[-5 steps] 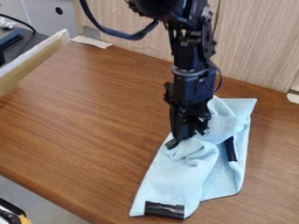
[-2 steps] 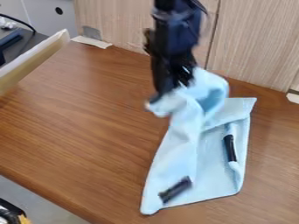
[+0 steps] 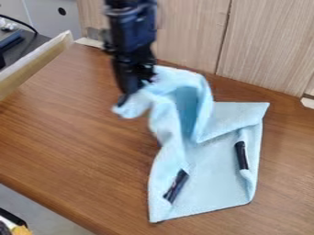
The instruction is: Unfold the cloth from the bottom right to the top left
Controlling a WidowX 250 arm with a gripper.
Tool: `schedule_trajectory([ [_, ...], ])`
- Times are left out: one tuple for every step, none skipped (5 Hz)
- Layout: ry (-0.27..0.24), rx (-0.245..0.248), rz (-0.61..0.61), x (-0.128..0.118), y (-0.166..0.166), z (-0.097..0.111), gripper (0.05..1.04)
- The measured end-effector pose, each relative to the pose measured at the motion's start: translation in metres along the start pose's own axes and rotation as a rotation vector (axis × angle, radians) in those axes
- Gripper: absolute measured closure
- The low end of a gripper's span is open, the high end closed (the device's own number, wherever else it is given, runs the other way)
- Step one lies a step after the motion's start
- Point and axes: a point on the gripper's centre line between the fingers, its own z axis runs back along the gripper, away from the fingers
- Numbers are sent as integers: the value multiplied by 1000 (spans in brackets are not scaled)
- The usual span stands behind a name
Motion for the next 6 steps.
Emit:
schedule_trajectory([
  [23, -19, 84, -31, 16, -16, 1028],
  [71, -8, 130, -63, 21, -40, 1028],
  [99, 20, 175, -86, 27, -52, 1028],
  [109, 35, 188, -94, 30, -63, 1028],
  [165, 40, 199, -98, 30, -76, 1007],
  [205, 65, 192, -96, 33, -70, 859],
])
